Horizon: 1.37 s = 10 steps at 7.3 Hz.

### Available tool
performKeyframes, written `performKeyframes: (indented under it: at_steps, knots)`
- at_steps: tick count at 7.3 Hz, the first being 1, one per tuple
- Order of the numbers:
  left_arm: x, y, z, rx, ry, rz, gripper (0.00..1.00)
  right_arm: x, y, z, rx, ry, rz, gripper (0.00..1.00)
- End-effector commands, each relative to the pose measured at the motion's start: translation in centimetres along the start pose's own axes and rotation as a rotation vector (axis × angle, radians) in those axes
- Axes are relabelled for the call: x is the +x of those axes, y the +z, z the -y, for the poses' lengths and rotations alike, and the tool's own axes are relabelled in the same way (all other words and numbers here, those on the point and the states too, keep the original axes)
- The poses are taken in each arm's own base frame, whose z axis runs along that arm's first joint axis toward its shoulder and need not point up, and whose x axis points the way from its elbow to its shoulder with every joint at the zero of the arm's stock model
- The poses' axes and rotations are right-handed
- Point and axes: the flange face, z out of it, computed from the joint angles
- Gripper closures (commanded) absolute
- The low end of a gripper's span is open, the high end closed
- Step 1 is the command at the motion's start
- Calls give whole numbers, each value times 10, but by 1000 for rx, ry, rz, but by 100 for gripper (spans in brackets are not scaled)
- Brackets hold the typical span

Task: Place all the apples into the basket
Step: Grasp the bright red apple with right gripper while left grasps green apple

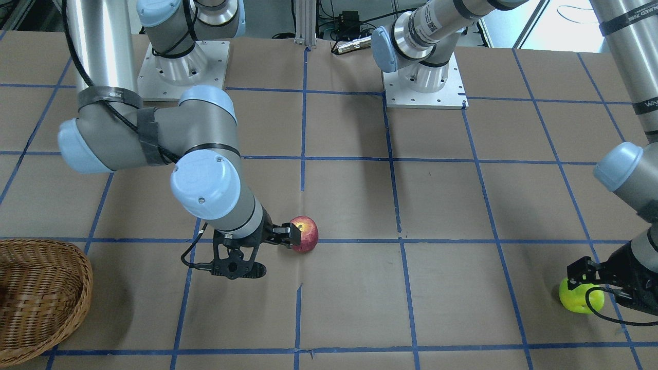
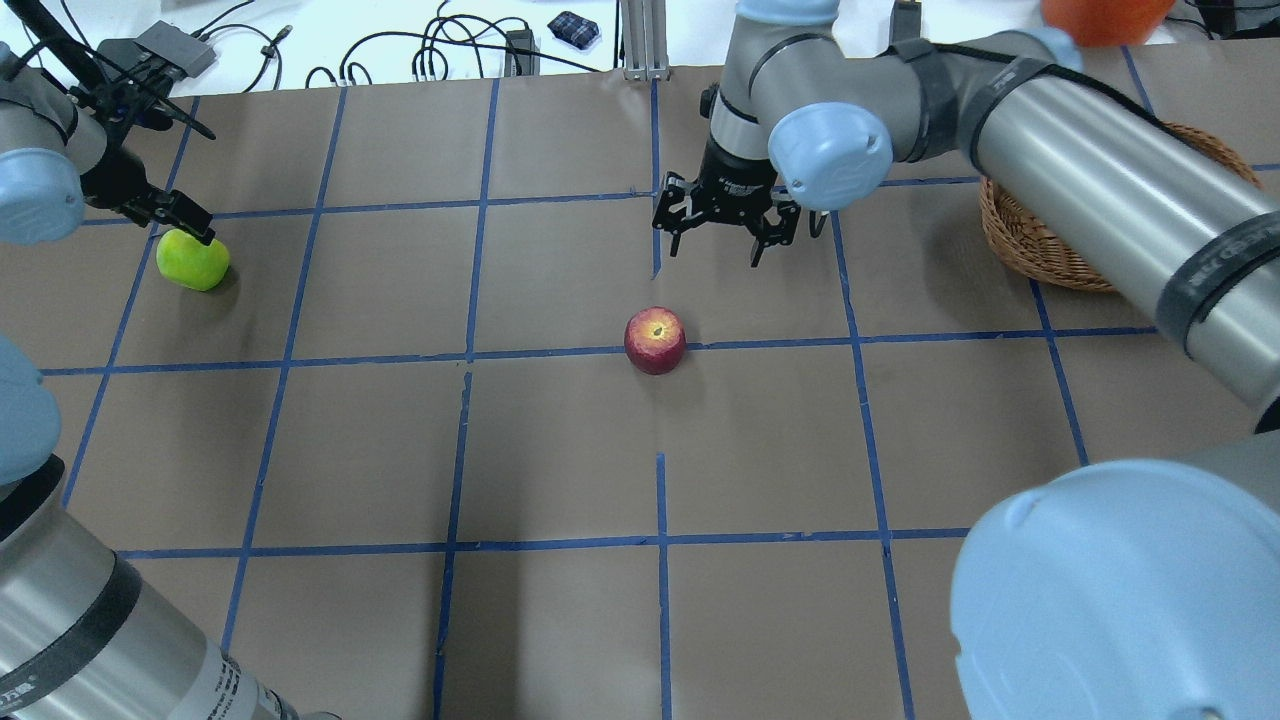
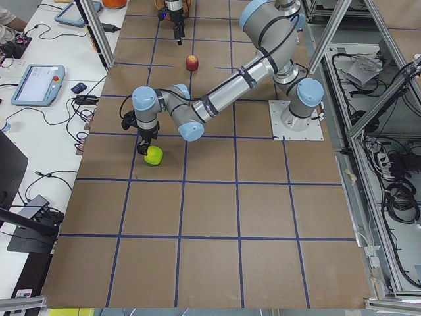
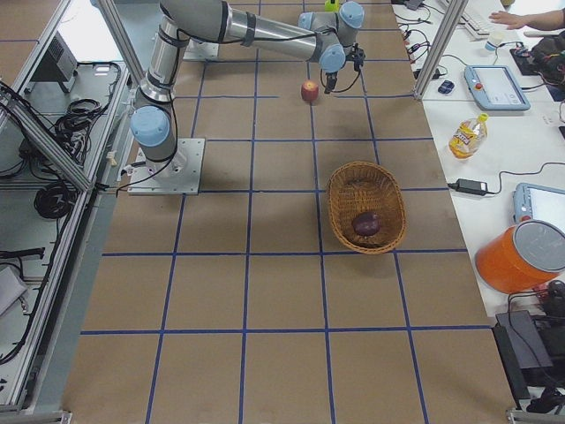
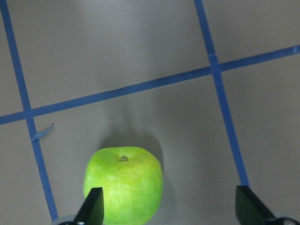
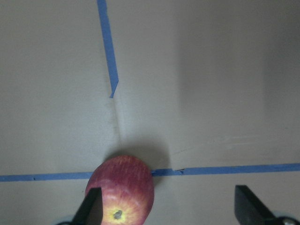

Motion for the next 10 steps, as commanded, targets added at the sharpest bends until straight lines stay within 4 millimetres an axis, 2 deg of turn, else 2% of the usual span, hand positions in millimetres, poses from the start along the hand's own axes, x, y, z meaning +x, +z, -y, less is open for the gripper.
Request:
performKeyframes:
  at_steps: [1, 2, 3, 4, 5, 6, 7, 8, 9, 10]
  knots:
    - [-6, 36, 1, -17, 47, 2, 0, -17, 30, -16, -19, 37, 9, 0]
    - [-5, 53, 0, -27, 50, -10, 0, -17, 40, -20, -40, 38, 13, 0]
    - [-6, 59, 0, -35, 48, -10, 16, -22, 47, -21, -64, 41, 57, 0]
    - [-5, 58, 0, -37, 47, -6, 56, -29, 64, -23, -88, 52, 51, 0]
    - [-1, 40, 5, -27, 25, 6, 67, -33, 70, -25, -94, 61, 47, 0]
    - [18, 21, 17, -32, -13, -2, 67, -33, 73, -25, -100, 63, 45, 0]
    - [48, -4, 29, -57, -22, -38, 67, -34, 85, -27, -116, 59, 34, 0]
    - [77, -24, 39, -81, -80, -63, 67, -38, 87, -30, -114, 50, 24, 17]
    - [114, -33, 47, -104, -146, -85, 67, -37, 87, -29, -113, 53, 19, 90]
    - [160, -43, 58, -108, -213, -87, 67, -37, 81, -26, -100, 33, 21, 100]
